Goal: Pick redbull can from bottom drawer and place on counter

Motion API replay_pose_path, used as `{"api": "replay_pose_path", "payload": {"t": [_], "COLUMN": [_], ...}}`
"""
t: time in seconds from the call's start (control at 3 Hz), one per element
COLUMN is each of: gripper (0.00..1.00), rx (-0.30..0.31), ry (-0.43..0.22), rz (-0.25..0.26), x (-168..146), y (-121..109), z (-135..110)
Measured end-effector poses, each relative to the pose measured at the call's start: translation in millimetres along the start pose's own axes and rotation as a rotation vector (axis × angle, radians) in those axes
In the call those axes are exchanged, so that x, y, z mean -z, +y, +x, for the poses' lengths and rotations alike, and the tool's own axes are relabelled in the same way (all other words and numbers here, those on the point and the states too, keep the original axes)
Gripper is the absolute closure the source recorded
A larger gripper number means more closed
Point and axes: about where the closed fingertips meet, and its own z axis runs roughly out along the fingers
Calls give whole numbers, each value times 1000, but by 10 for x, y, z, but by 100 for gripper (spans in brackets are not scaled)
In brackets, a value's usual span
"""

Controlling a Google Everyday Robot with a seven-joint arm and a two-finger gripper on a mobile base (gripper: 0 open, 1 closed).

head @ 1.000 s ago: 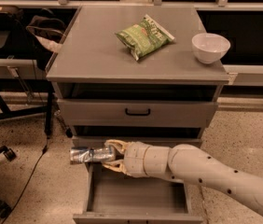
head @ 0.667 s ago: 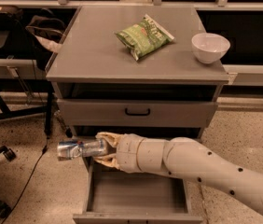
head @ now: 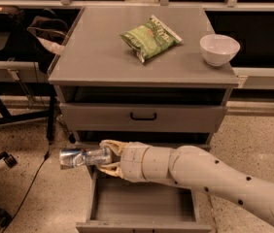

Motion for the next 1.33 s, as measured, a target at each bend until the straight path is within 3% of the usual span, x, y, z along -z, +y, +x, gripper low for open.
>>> {"api": "replay_pose_path", "payload": {"t": [1.33], "gripper": [100], "rx": [275], "ry": [48], "rz": [163], "x": [438], "y": [-1220], "z": [-1133]}}
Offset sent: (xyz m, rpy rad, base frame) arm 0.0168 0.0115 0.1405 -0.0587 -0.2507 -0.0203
